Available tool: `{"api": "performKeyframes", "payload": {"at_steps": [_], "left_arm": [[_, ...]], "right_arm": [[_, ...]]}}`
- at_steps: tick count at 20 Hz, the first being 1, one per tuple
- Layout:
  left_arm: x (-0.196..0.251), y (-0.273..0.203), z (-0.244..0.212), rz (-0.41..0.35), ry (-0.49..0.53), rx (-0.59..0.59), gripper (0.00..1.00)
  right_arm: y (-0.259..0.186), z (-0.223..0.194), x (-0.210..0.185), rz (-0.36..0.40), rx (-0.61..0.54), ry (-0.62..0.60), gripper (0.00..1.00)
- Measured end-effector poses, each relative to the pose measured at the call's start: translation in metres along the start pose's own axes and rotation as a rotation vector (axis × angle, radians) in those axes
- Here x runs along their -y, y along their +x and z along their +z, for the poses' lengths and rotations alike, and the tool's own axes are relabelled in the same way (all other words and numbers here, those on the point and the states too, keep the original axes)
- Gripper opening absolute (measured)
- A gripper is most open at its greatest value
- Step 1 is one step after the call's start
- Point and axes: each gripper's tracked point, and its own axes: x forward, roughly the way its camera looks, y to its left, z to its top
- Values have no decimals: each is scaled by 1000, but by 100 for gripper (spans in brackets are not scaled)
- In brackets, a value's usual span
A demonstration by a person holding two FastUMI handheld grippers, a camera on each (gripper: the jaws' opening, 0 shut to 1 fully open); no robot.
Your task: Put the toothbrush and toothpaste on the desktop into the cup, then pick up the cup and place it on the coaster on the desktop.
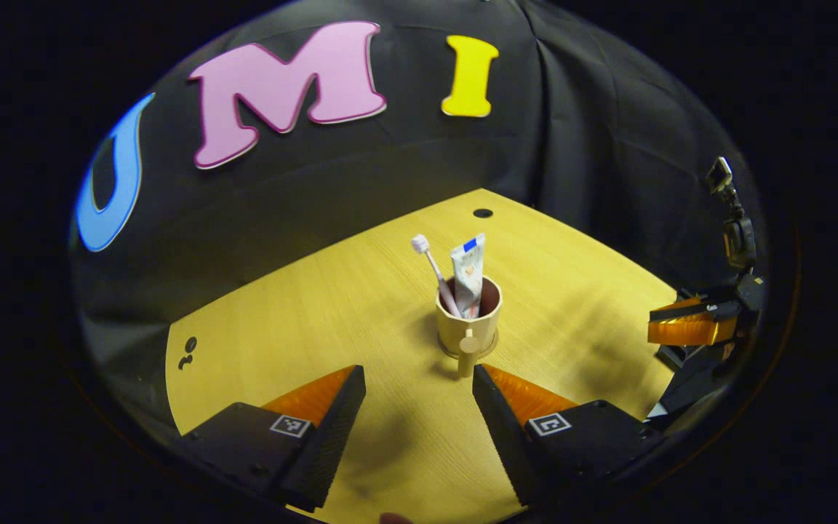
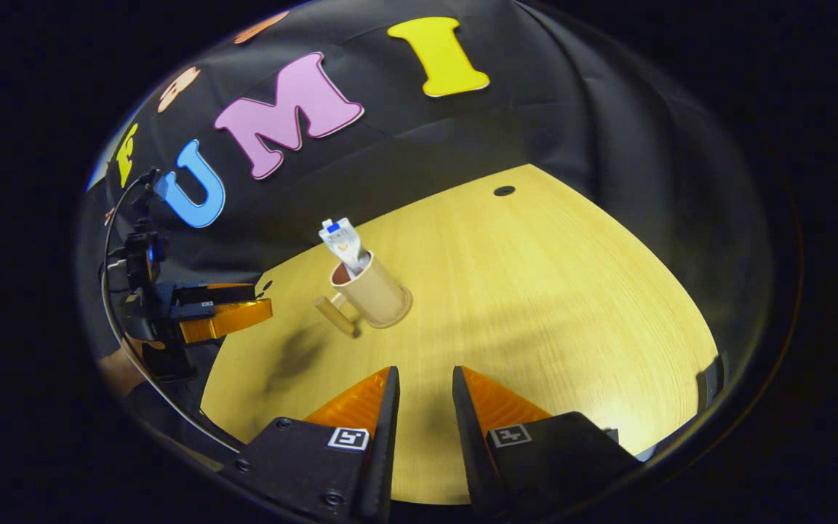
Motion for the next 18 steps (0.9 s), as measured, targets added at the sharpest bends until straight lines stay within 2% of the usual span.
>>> {"api": "performKeyframes", "payload": {"at_steps": [1, 2, 5, 6, 7, 8, 9, 10, 14, 15, 17, 18], "left_arm": [[-7, -10, -1, 8, -28, 17, 93], [-15, -23, -2, 17, -51, 31, 93], [-37, -48, -18, 33, -90, 35, 93], [-42, -53, -24, 43, -107, 40, 93], [-46, -56, -27, 50, -127, 50, 93], [-49, -60, -30, 57, -146, 62, 93], [-52, -65, -32, 65, -162, 79, 93], [-54, -71, -31, 70, -172, 98, 93], [-54, -89, -31, 77, -188, 140, 93], [-54, -93, -32, 75, -189, 145, 93], [-54, -99, -32, 68, -194, 156, 93], [-54, -103, -34, 64, -200, 156, 93]], "right_arm": [[3, 5, -8, 8, 4, -9, 45], [8, 7, -17, 13, 7, -16, 34], [17, 15, -43, 33, 12, -28, 34], [19, 16, -51, 43, 11, -38, 45], [20, 17, -60, 50, 8, -54, 45], [21, 18, -69, 60, 7, -72, 34], [22, 19, -78, 69, 6, -86, 45], [21, 17, -86, 79, 4, -97, 34], [19, 14, -113, 106, 4, -124, 34], [18, 13, -118, 111, 3, -128, 45], [16, 10, -127, 117, 1, -140, 45], [16, 9, -130, 117, 0, -144, 34]]}}
